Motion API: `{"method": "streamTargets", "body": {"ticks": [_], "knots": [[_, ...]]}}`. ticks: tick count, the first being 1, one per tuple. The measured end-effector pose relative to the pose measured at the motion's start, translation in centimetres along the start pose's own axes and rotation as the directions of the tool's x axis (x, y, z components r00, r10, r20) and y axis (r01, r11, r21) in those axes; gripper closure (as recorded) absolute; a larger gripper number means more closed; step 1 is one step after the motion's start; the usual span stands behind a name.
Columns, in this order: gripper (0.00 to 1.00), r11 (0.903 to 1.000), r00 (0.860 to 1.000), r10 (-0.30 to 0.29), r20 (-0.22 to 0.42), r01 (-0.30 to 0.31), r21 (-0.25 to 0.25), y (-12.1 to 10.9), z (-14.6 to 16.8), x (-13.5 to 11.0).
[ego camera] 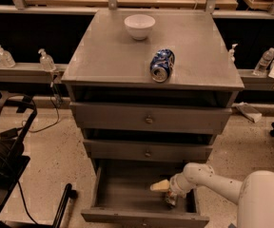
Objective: Pick 7up can from bottom drawer and place on counter
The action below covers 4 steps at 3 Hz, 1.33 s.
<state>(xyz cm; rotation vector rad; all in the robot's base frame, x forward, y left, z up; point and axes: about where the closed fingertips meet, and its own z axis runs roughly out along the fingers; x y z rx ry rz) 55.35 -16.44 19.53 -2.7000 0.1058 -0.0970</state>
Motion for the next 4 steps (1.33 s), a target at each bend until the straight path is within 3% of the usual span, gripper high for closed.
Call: {"method": "streamTargets", "body": {"ticks": [2,3,4], "knots": [[0.0,0.9995,0.999,0.032,0.043,-0.032,0.005,2.1,2.3,0.2],[0.02,0.999,0.995,0.043,0.09,-0.041,-0.019,2.8,4.1,0.0],[0.25,0.997,0.991,0.058,0.118,-0.051,-0.057,3.4,5.2,-0.2]]}}
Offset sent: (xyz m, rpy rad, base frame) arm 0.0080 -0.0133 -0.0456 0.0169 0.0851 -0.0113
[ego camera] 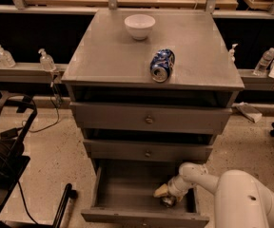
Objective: Pick 7up can from bottom drawer and place on counter
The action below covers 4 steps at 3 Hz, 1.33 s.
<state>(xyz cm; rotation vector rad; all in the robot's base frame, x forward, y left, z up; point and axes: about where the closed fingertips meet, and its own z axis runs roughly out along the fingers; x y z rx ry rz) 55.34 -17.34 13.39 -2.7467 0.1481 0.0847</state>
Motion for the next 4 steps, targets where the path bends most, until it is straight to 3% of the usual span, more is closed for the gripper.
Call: {"method": "streamTargets", "body": {"ticks": [2,3,4], "knots": [[0.72,0.9978,1.0,-0.001,0.019,0.002,-0.066,0.1,0.7,-0.3],[0.96,0.9988,1.0,-0.002,0.01,0.003,-0.048,-0.4,0.3,-0.7],[1.0,0.9909,0.998,0.047,-0.033,-0.042,0.128,-2.6,-2.6,-0.5]]}}
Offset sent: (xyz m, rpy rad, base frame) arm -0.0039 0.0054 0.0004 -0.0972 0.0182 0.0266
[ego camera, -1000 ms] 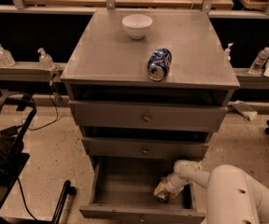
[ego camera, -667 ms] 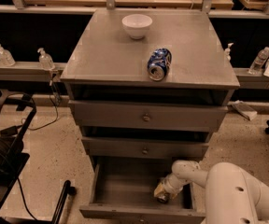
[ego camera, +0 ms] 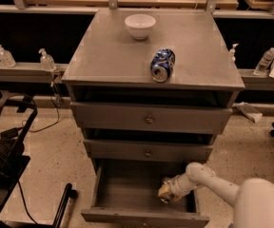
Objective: Pick 7up can from bottom drawer and place on counter
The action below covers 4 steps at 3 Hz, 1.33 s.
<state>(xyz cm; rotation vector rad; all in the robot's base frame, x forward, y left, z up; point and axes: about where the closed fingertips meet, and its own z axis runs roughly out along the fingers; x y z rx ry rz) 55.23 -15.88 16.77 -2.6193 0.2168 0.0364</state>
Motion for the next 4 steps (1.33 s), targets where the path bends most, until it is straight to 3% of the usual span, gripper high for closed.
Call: {"method": "streamTargets", "body": {"ticks": [1,2,3,4], "knots": [[1.0,0.9629,0.999,0.005,-0.046,0.007,0.27,-3.7,-5.3,-0.9],[1.0,0.8966,0.992,-0.102,-0.078,0.126,0.425,-6.9,-10.2,-2.7],[1.0,0.8162,0.964,-0.238,-0.115,0.263,0.514,-9.6,-14.4,-5.5],[1.0,0.7478,0.935,-0.324,-0.147,0.348,0.565,-11.4,-17.7,-7.8]]}}
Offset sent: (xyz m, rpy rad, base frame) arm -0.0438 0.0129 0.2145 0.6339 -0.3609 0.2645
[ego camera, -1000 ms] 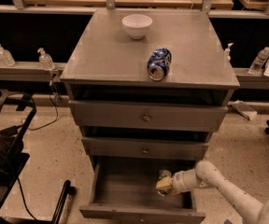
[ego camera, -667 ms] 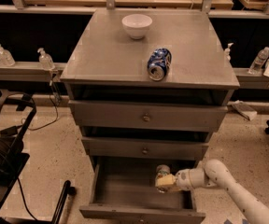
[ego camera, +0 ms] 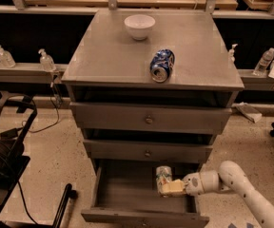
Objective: Pick 7up can from bottom drawer and place on counter
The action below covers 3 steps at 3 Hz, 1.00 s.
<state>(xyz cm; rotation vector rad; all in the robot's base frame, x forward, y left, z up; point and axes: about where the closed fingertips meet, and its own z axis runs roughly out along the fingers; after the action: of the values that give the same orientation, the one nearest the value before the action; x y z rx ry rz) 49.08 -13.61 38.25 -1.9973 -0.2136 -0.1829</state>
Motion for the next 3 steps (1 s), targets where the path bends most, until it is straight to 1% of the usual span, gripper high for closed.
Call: {"method": "streamTargets", "body": {"ticks": [1,2,3], "knots": [[1.0,0.9891,0.994,-0.108,-0.034,0.111,0.097,-5.0,-2.4,0.2],[1.0,0.9726,0.982,-0.171,-0.082,0.182,0.145,-9.1,-4.4,1.3],[1.0,0.974,0.973,-0.191,-0.127,0.204,0.099,-12.5,-6.8,1.6]]}}
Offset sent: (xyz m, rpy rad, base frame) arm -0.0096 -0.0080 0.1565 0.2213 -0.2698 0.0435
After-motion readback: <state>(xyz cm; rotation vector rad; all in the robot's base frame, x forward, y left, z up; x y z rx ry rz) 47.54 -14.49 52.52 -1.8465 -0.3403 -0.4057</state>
